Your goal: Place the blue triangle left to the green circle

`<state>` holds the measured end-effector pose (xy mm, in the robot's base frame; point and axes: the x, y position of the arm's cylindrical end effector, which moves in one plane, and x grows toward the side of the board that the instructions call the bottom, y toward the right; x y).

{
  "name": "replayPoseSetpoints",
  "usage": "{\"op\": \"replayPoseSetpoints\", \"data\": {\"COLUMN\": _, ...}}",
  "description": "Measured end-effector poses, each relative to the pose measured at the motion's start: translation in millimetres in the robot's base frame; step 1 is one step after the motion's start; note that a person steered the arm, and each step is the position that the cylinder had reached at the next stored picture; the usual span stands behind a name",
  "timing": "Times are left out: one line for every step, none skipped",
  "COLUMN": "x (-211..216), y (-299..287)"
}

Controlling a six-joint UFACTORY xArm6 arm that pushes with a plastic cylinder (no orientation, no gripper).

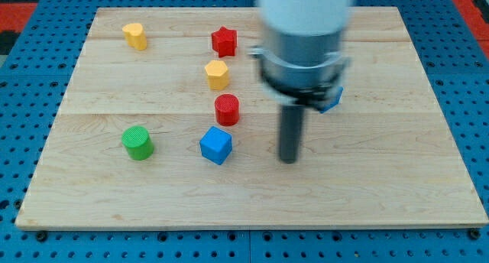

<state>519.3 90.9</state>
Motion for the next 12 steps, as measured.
{"op": "replayPoseSetpoints", "data": {"x": -26.5, "y": 102.3}}
{"op": "replayPoseSetpoints", "data": {"x": -98.4, "y": 106.7}}
{"op": "replayPoseSetpoints", "data": {"x": -132.9, "y": 76.9}}
{"op": "replayPoseSetpoints", "data": {"x": -116.9, "y": 48.5}}
{"op": "replayPoseSetpoints", "data": {"x": -85.0, "y": 38.6}}
{"op": "replayPoseSetpoints", "data": {"x": -95.0, "y": 34.7}}
{"op": "replayPoseSetpoints", "data": {"x": -98.3, "y": 2.5}}
{"op": "replayPoseSetpoints", "data": {"x": -43.0, "y": -6.8}}
{"op": "replayPoseSetpoints", "data": {"x": 2.2, "y": -2.4}}
{"op": "replayPoseSetpoints", "data": {"x": 46.2, "y": 25.0}}
{"op": "replayPoseSetpoints", "data": {"x": 70.6, "y": -6.2}}
{"op": "replayPoseSetpoints", "data": {"x": 73.9, "y": -27.8}}
